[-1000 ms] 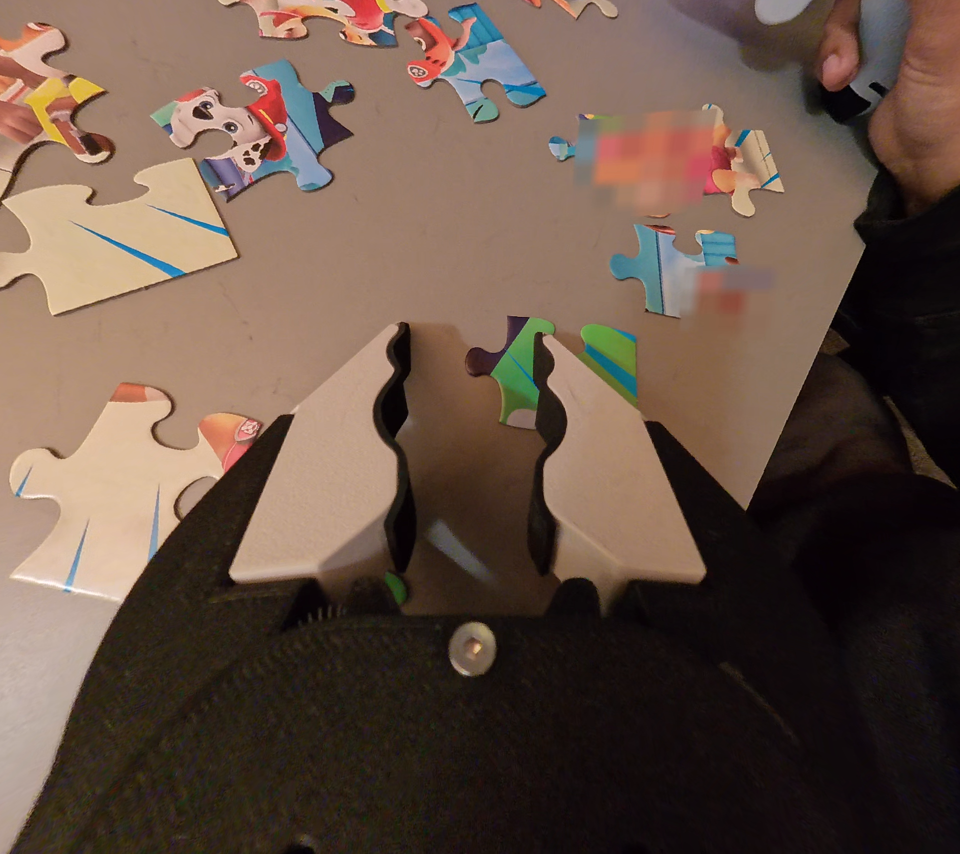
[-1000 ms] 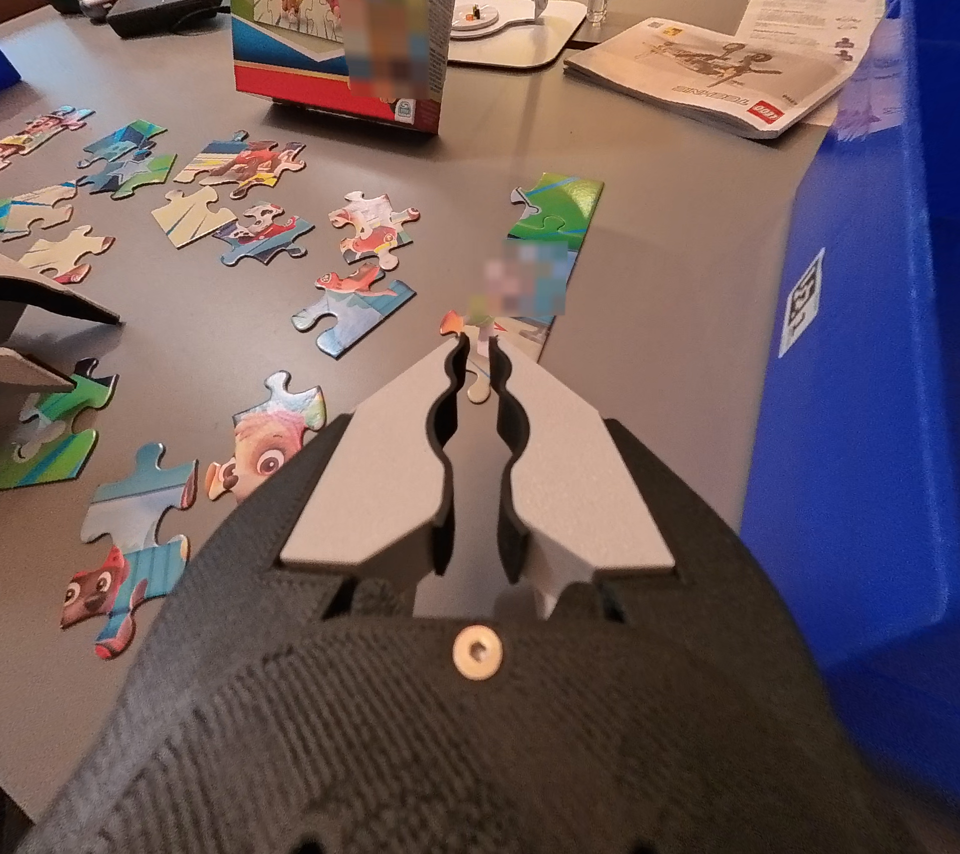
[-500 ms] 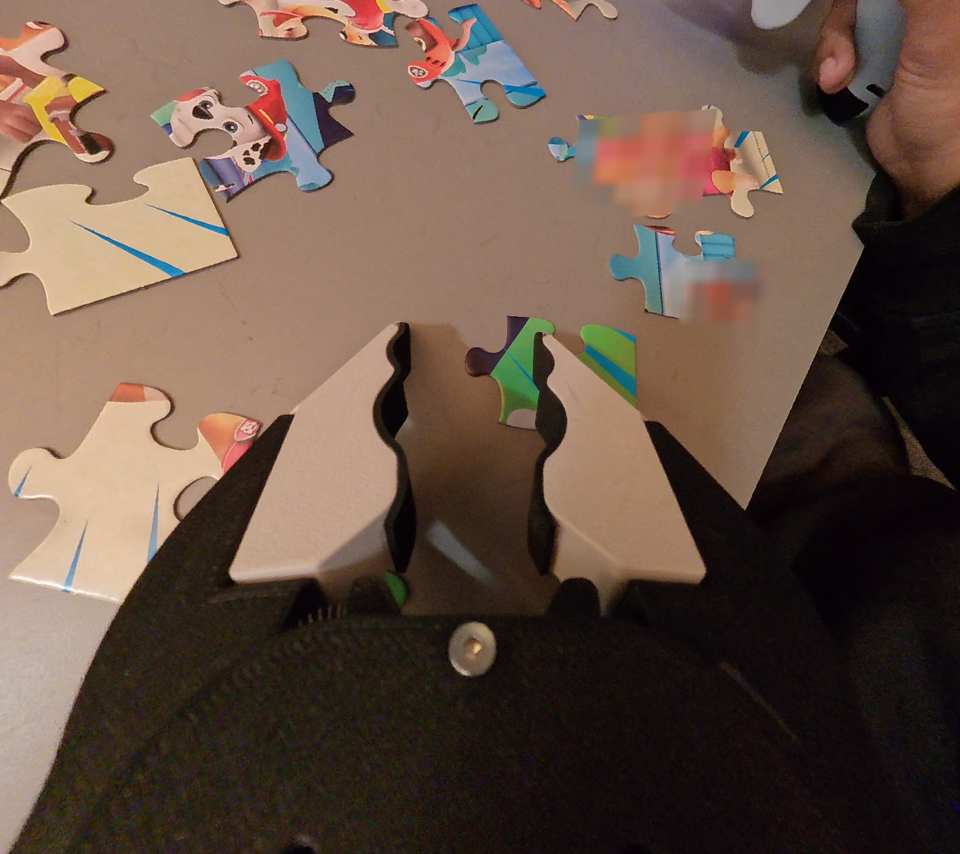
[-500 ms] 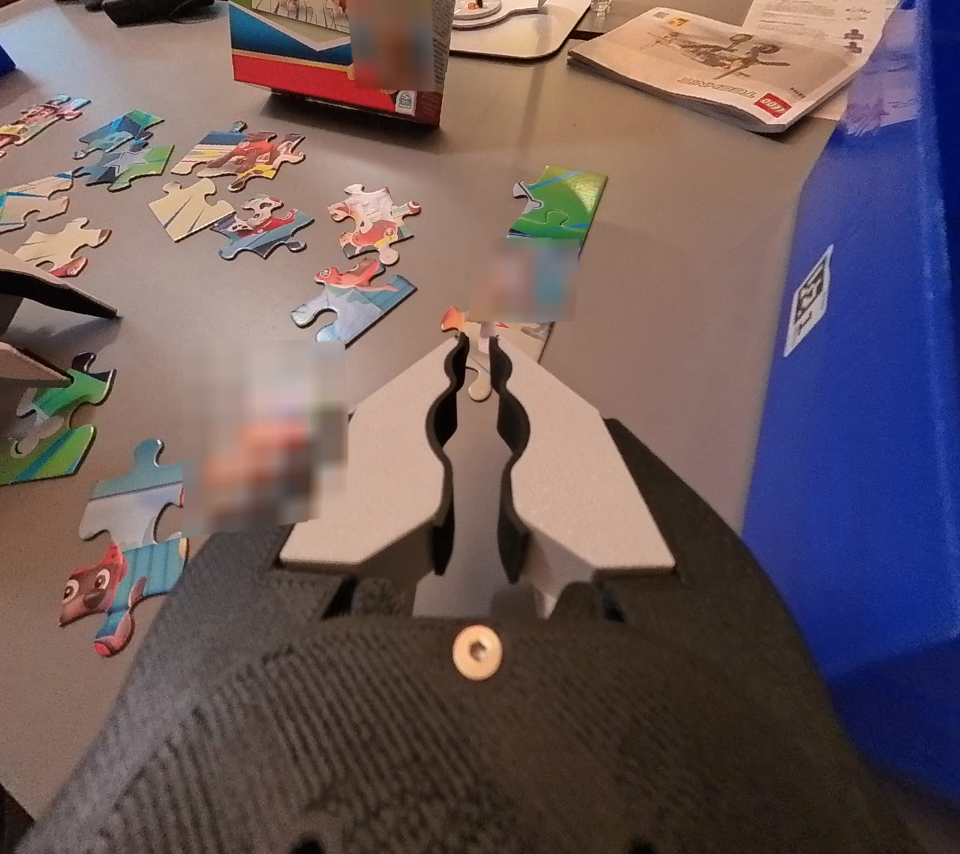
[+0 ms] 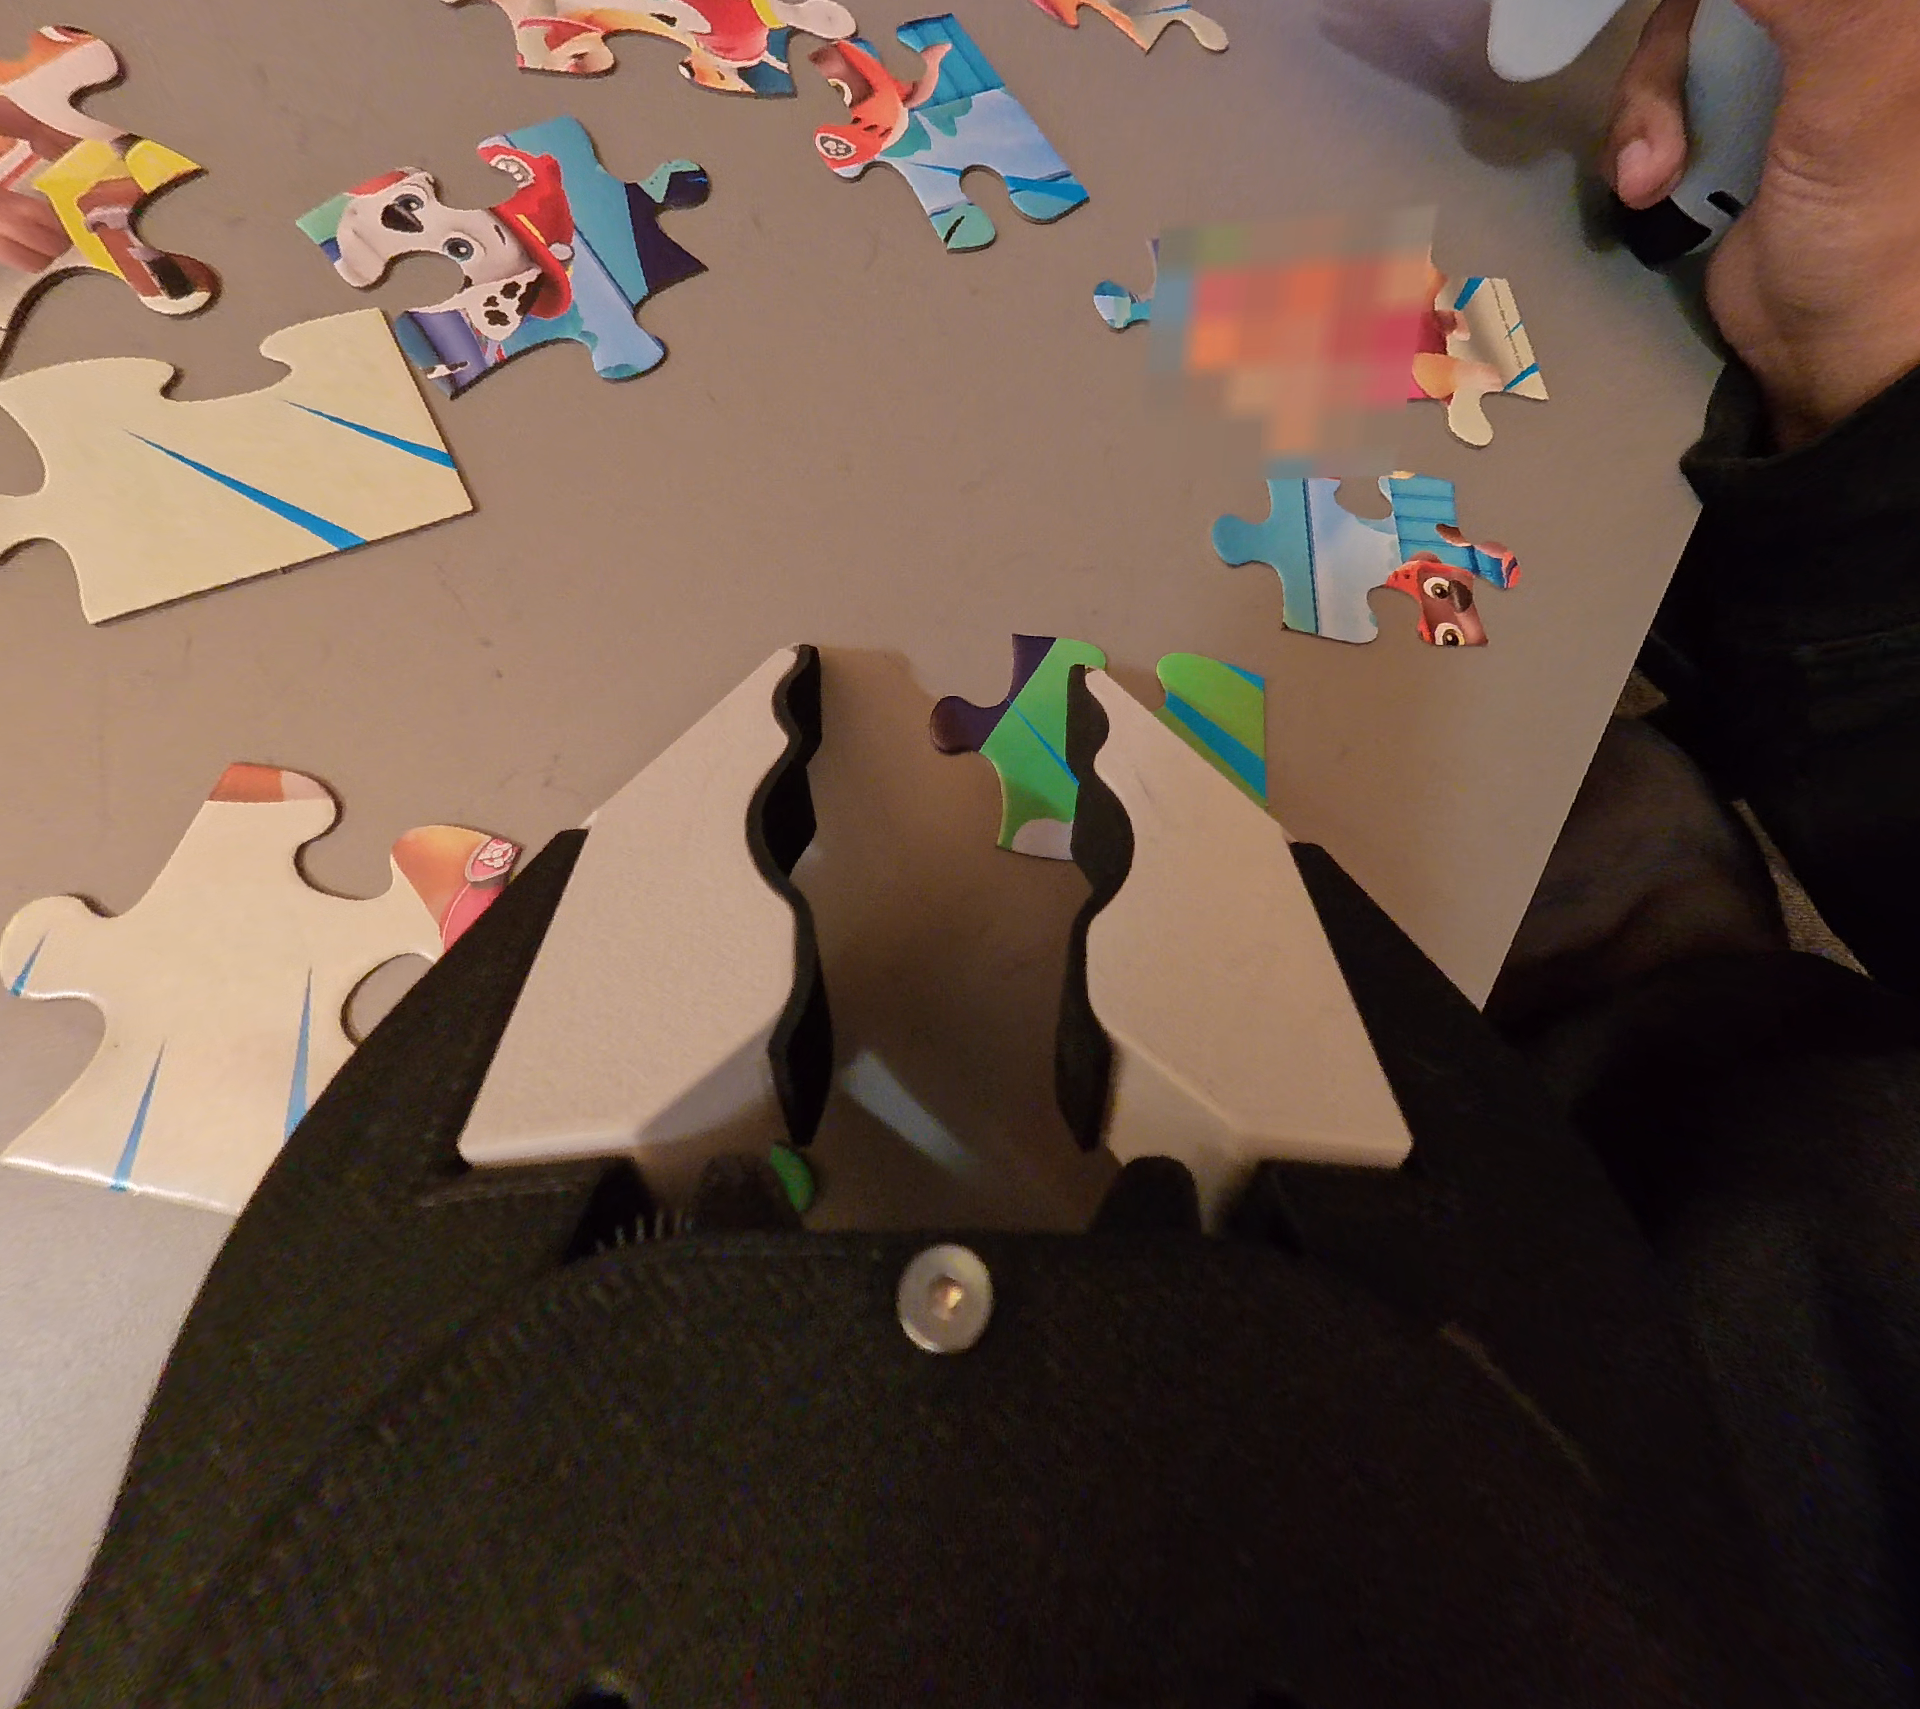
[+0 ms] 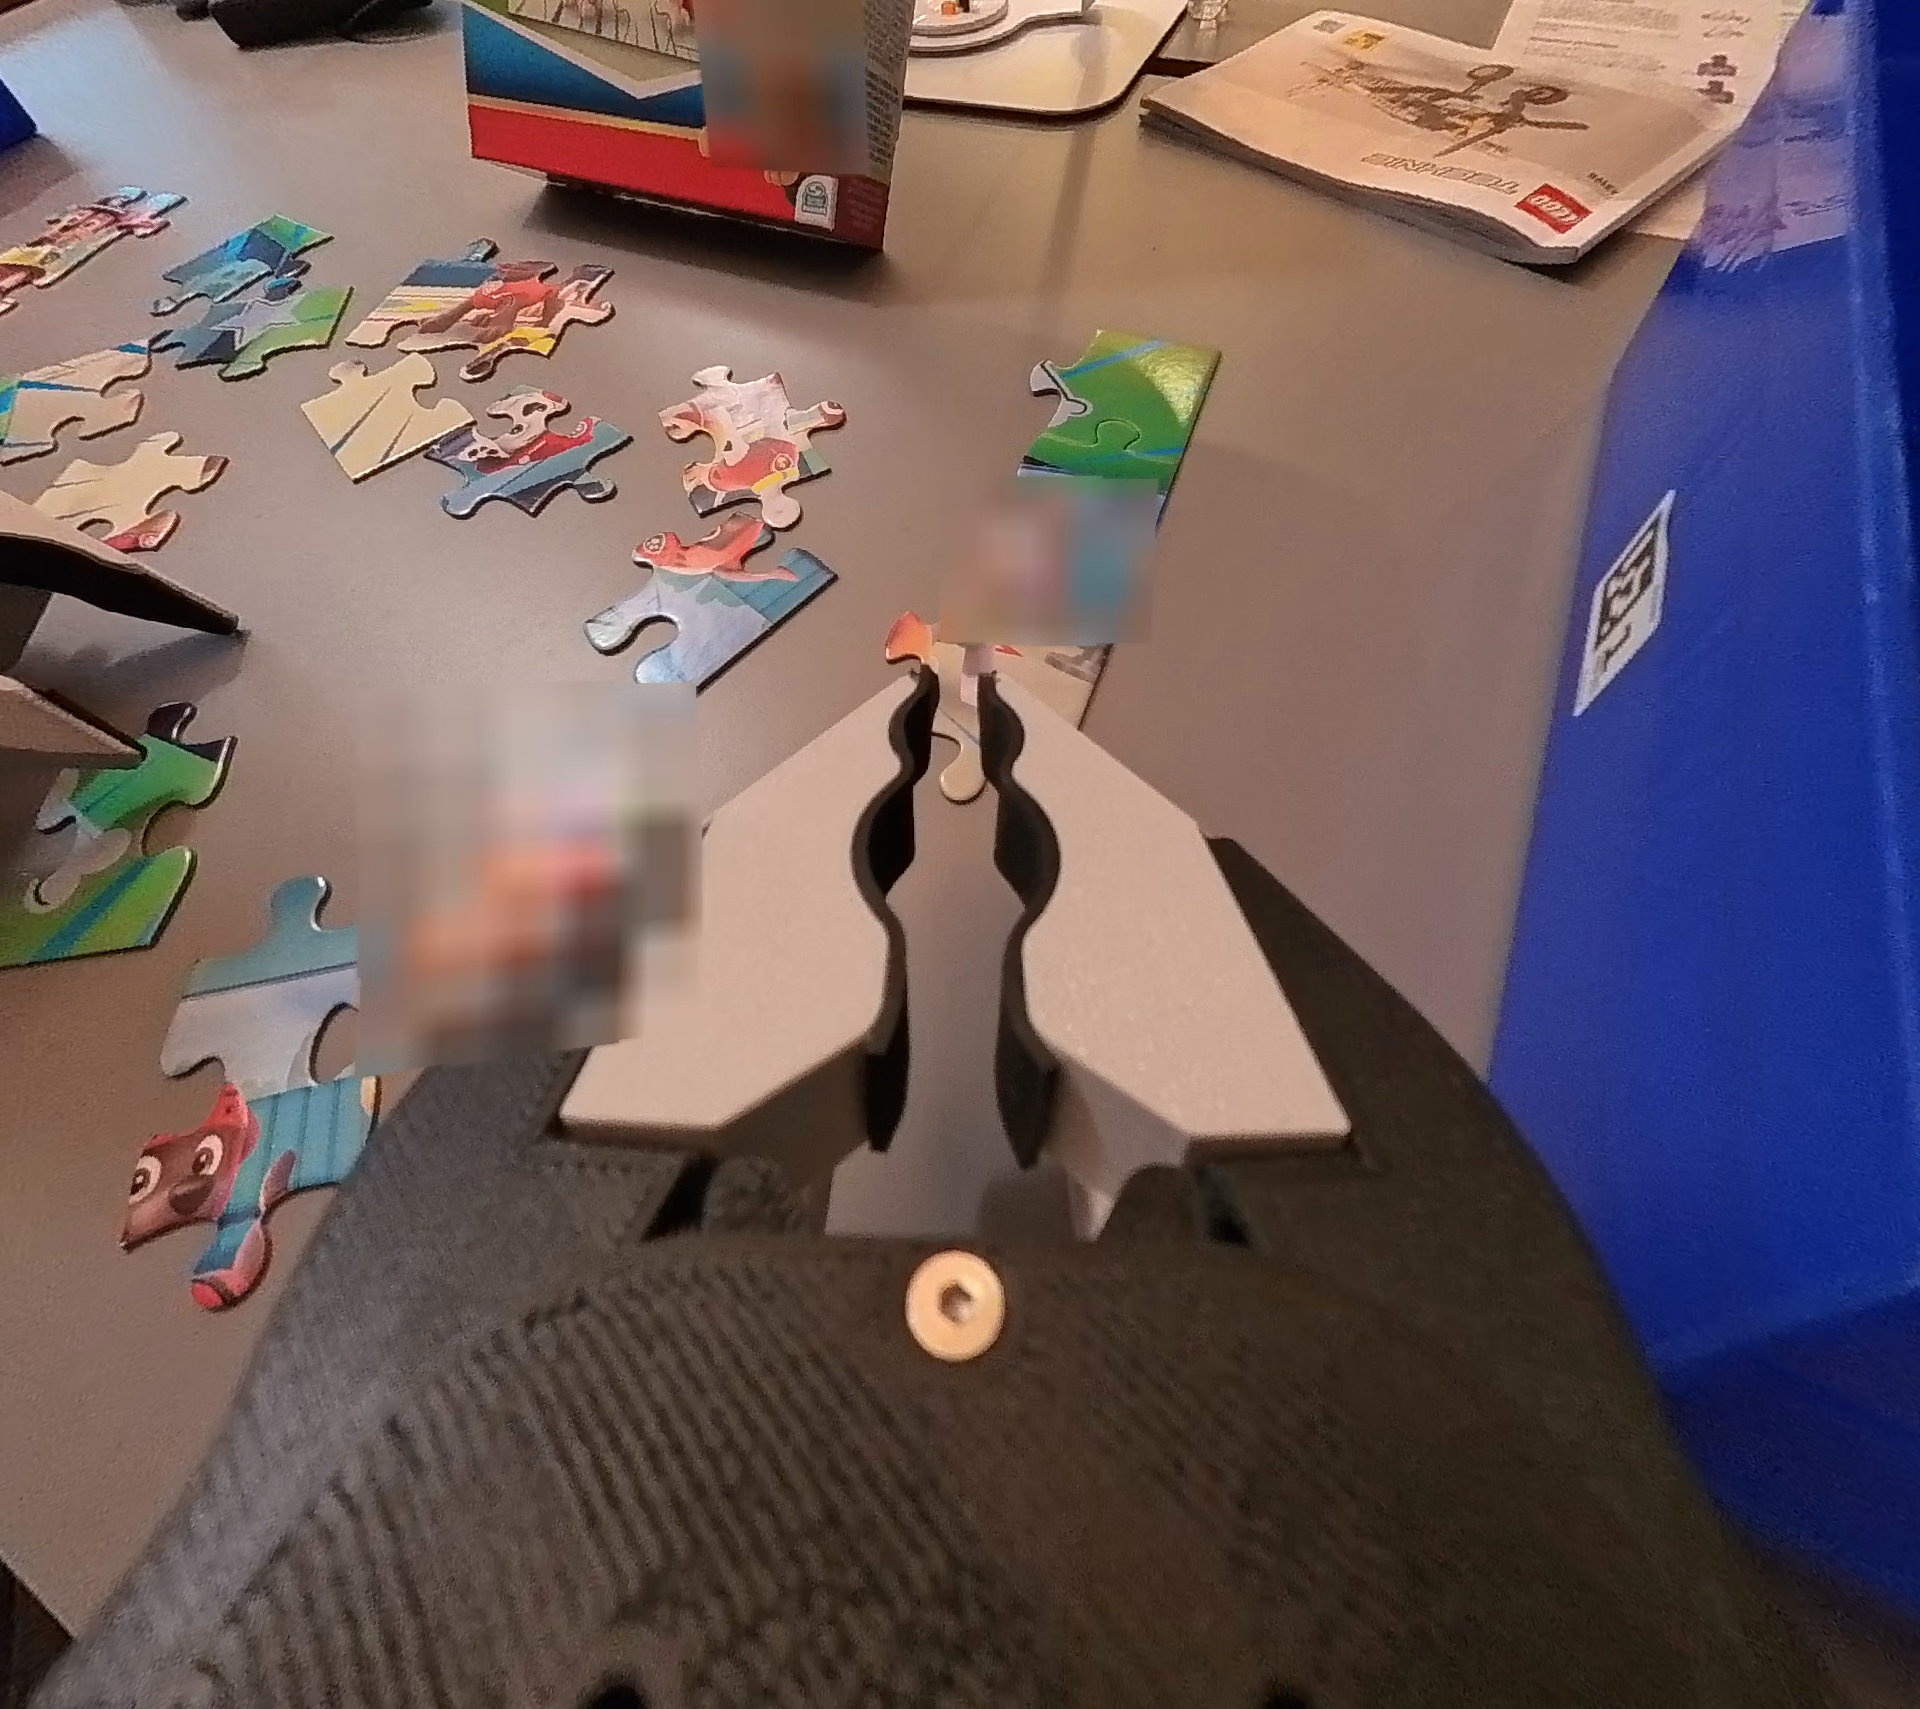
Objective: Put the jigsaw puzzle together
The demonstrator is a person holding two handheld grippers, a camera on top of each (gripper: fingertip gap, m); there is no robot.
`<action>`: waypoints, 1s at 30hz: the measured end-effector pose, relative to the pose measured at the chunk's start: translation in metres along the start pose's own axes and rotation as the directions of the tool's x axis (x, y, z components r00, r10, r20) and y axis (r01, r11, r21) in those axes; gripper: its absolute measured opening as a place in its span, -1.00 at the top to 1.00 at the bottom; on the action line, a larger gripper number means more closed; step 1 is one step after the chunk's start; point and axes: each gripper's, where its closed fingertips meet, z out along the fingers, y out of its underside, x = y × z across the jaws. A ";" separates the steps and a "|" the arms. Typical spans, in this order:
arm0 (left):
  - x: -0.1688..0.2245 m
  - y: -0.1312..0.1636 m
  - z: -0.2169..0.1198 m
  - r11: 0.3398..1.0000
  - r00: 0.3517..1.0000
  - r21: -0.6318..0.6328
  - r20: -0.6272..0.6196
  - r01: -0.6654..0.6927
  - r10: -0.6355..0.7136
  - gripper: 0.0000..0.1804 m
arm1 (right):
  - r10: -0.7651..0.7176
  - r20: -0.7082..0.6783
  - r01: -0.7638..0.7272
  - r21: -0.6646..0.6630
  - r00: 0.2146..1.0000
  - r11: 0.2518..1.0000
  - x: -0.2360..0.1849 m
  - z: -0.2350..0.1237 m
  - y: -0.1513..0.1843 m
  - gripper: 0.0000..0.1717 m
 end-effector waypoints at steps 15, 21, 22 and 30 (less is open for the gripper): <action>0.014 -0.008 0.002 0.999 0.999 0.033 -0.026 -0.027 0.028 0.40 | -0.014 0.112 0.001 0.113 0.994 0.994 -0.020 -0.009 -0.022 0.89; 0.052 -0.024 0.003 0.992 0.989 0.058 -0.090 -0.113 0.118 0.40 | -0.130 0.325 0.173 -0.107 0.937 0.979 -0.086 -0.018 0.011 0.53; 0.057 -0.025 0.005 0.992 0.987 0.061 -0.104 -0.113 0.119 0.40 | -0.156 0.331 0.215 -0.149 0.931 0.965 -0.096 -0.021 0.024 0.48; 0.069 -0.021 0.015 0.995 0.985 0.048 -0.145 -0.088 0.095 0.40 | -0.247 0.303 0.305 -0.161 0.921 0.939 -0.145 -0.043 0.064 0.41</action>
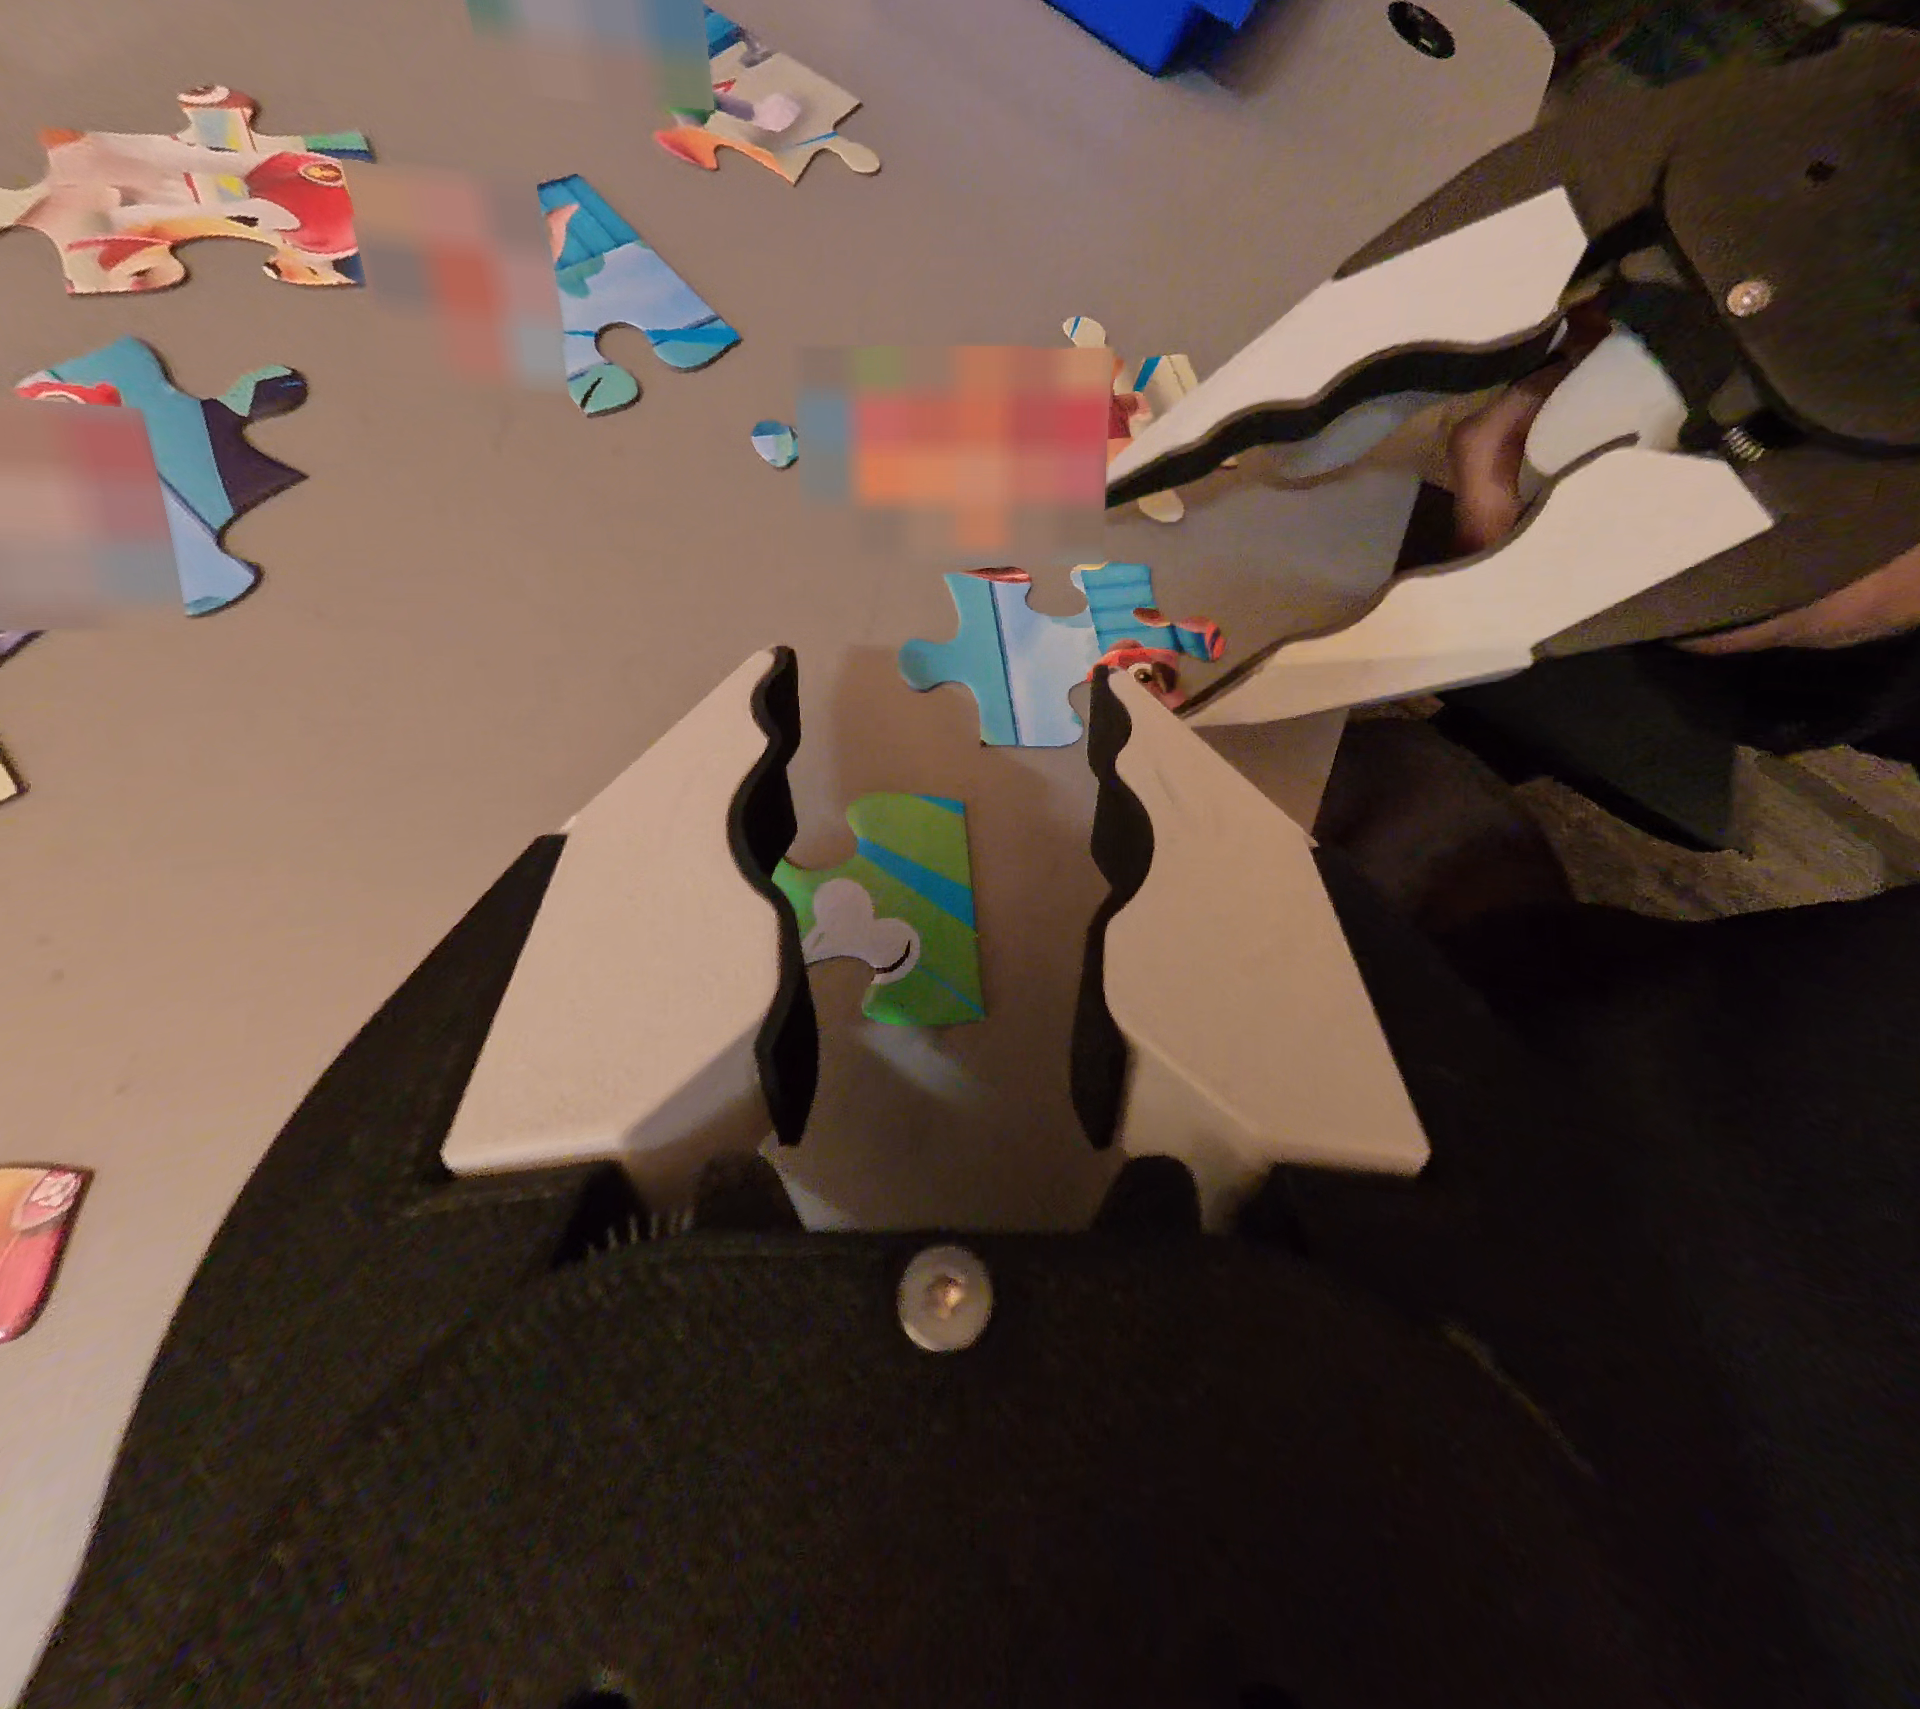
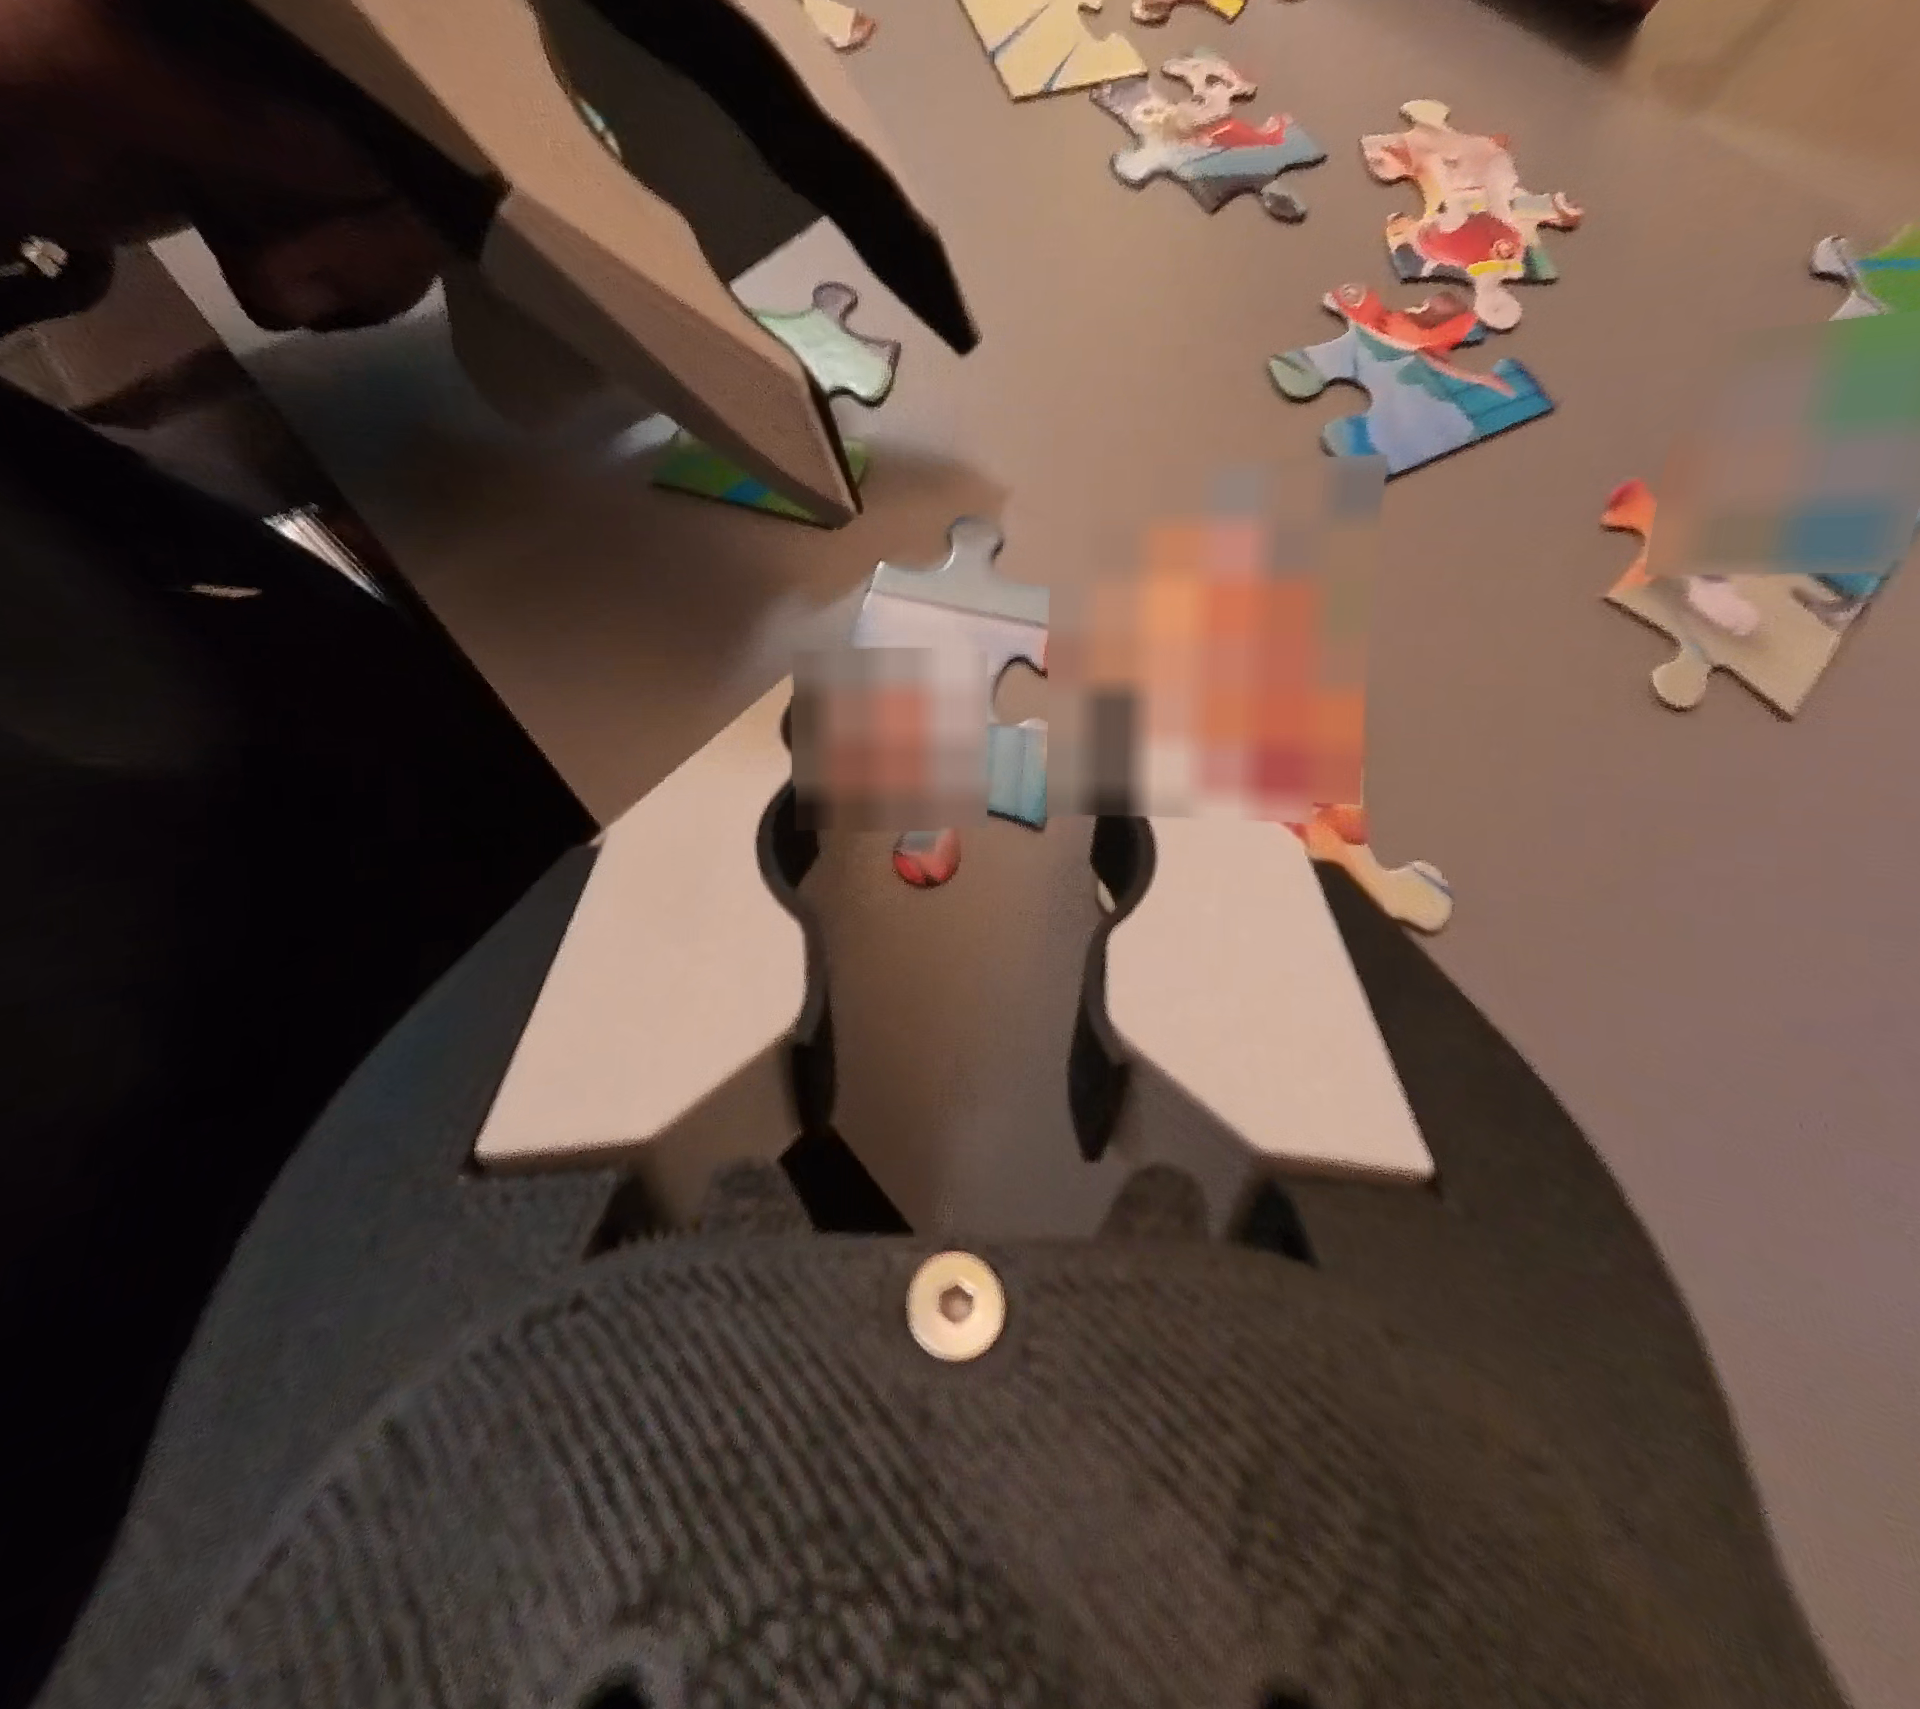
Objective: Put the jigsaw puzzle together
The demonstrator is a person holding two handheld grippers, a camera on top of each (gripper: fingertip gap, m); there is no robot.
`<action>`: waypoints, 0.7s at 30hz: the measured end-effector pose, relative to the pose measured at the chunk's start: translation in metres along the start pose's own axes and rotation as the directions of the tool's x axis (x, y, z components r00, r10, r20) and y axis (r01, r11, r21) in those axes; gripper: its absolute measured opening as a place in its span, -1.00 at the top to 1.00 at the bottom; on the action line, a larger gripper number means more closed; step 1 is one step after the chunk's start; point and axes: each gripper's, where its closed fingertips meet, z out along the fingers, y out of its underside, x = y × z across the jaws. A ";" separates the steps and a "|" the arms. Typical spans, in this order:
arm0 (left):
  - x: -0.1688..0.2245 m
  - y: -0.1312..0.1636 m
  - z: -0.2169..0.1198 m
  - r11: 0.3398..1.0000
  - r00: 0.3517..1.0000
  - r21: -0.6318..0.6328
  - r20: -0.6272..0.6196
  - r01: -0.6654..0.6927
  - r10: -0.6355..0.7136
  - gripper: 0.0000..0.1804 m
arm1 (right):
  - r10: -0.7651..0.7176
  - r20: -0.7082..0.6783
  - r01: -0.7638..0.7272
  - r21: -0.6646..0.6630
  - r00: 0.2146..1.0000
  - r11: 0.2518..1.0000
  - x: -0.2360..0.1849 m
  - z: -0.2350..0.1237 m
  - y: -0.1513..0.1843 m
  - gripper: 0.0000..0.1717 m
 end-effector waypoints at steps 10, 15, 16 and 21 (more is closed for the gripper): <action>-0.003 0.003 -0.002 1.000 1.000 -0.006 0.026 -0.003 0.003 0.40 | 0.030 0.001 -0.030 -0.063 1.000 0.998 -0.003 0.007 0.014 0.40; -0.003 0.003 -0.001 1.000 1.000 -0.004 0.026 -0.006 0.006 0.40 | 0.051 -0.008 -0.051 -0.055 0.999 0.997 0.000 0.007 0.013 0.48; -0.003 0.003 -0.001 1.000 1.000 -0.003 0.026 -0.006 0.006 0.40 | 0.050 -0.008 -0.050 -0.056 0.999 0.997 0.000 0.007 0.013 0.48; -0.004 0.002 -0.002 1.000 1.000 0.004 0.030 -0.005 0.005 0.40 | 0.051 0.002 -0.050 -0.047 0.999 0.998 -0.001 0.007 0.011 0.51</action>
